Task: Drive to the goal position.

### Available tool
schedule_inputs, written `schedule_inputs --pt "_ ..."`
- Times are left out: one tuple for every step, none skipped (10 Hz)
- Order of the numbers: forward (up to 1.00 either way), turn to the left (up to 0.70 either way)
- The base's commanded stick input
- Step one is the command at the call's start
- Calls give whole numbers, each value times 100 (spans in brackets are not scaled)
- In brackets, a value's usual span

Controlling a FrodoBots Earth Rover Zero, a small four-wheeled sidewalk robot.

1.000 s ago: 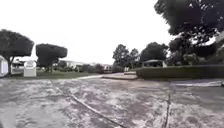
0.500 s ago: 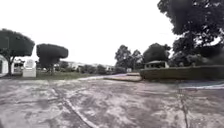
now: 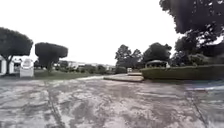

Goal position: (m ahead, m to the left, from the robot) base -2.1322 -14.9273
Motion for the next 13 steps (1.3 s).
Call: schedule_inputs --pt "70 -31" --pt "70 -34" --pt "70 -21" --pt "70 -5" --pt "70 0" --pt "70 0" --pt "70 0" --pt "66 0" --pt "50 0" --pt "50 0" --pt "50 0" --pt "50 0" --pt "50 0"
